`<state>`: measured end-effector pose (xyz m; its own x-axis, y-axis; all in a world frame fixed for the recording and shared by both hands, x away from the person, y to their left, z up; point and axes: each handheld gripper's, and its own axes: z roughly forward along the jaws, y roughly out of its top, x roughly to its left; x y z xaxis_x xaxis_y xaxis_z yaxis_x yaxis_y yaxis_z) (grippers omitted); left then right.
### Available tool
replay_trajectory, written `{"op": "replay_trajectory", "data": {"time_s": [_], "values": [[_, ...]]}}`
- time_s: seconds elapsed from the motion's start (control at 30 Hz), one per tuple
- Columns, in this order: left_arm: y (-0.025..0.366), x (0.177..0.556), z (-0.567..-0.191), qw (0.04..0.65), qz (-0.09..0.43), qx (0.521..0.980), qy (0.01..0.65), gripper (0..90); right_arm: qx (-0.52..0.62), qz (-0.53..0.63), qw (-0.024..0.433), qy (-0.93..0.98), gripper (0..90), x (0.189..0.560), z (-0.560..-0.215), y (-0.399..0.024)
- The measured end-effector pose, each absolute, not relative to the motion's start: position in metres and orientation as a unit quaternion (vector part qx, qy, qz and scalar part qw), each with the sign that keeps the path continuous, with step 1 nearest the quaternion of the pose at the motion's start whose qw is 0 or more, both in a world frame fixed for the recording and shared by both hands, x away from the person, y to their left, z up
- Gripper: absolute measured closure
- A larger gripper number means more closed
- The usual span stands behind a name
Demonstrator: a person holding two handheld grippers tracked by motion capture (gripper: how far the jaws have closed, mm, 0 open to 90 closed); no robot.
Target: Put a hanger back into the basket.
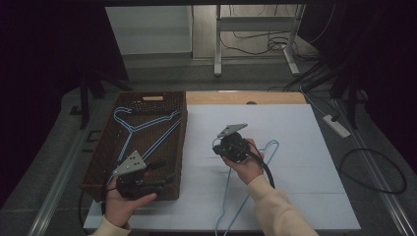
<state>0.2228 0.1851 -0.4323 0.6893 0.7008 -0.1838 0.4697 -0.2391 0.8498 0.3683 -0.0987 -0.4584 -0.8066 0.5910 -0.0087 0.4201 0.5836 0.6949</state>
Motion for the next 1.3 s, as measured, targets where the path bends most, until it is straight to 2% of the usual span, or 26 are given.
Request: {"op": "replay_trajectory", "data": {"time_s": [0.57, 0.93, 1.3], "values": [[0.136, 0.236, -0.439, 0.455, 0.079, 0.808, 0.365, 35.7, 0.292, 0.366, 0.130, 0.874, 86.5, 0.368, -0.453, -0.102], [0.103, 0.241, -0.443, 0.432, 0.088, 0.823, 0.358, 34.6, 0.293, 0.377, 0.132, 0.868, 86.5, 0.365, -0.448, -0.107], [0.075, 0.246, -0.449, 0.426, 0.068, 0.834, 0.344, 34.6, 0.295, 0.391, 0.134, 0.862, 86.5, 0.364, -0.443, -0.113]]}}
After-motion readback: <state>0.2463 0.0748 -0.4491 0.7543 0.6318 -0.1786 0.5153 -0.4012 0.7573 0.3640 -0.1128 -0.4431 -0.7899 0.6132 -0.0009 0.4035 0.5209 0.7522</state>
